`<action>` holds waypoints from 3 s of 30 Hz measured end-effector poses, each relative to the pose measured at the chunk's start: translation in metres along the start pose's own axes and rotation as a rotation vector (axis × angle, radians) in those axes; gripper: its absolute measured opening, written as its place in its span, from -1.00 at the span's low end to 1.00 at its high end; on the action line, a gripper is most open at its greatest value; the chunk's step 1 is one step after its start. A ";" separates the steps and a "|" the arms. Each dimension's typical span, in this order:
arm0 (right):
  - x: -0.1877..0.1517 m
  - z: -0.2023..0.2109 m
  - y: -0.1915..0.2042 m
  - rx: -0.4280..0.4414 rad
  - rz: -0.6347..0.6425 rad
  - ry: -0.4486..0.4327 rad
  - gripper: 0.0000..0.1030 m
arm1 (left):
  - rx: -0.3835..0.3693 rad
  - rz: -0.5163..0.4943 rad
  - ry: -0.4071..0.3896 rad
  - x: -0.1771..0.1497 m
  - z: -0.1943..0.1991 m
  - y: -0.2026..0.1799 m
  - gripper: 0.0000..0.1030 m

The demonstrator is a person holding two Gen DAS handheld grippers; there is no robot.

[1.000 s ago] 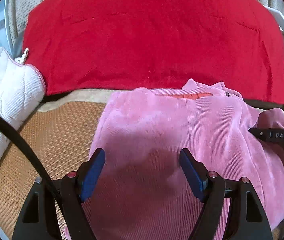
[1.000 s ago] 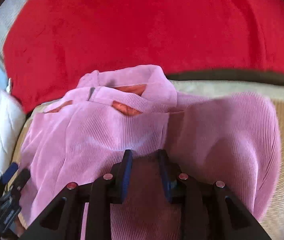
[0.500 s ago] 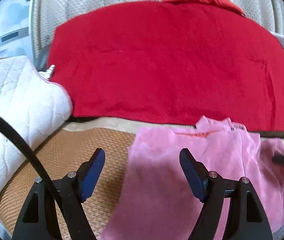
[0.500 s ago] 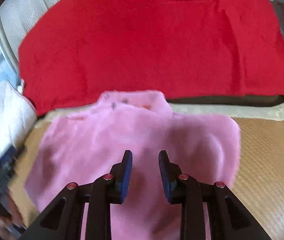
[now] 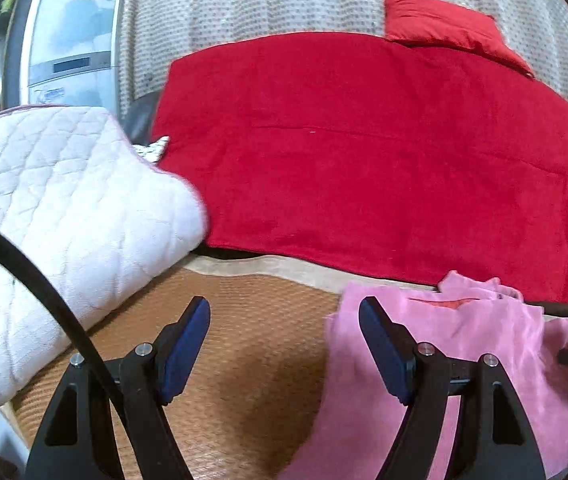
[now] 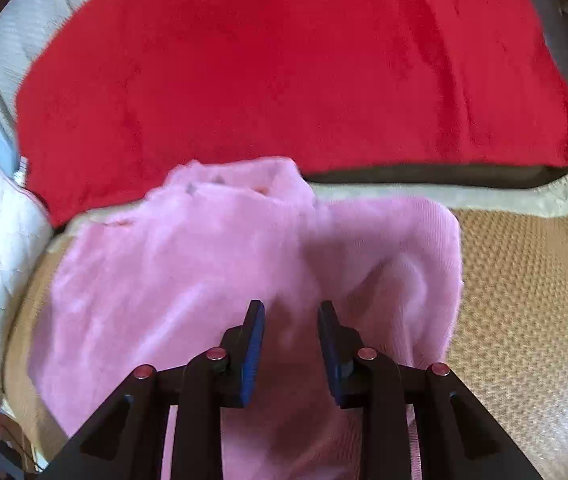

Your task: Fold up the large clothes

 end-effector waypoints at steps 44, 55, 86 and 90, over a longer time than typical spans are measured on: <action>-0.021 0.001 0.028 0.044 0.063 0.000 -0.39 | -0.062 0.040 0.316 -0.044 -0.039 0.057 0.56; -0.034 -0.016 -0.026 -0.063 0.027 0.039 -0.39 | -0.025 -0.068 0.485 -0.091 -0.084 0.016 0.56; -0.042 -0.030 0.096 0.358 0.068 0.089 -0.70 | -0.473 0.559 0.494 -0.118 -0.048 0.002 0.19; -0.044 -0.034 0.092 0.393 0.044 0.099 -0.75 | -0.498 0.603 0.487 -0.117 -0.059 -0.008 0.15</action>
Point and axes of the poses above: each gripper's, at about its wrist camera, not at the fingertips, and z roughly against the way its jaws point, y to its left, x to its top, the point moved 6 cm from there along -z, roughly the way its jaws point, and after that the axes turned 5 degrees about z, right-handed, at the moved point
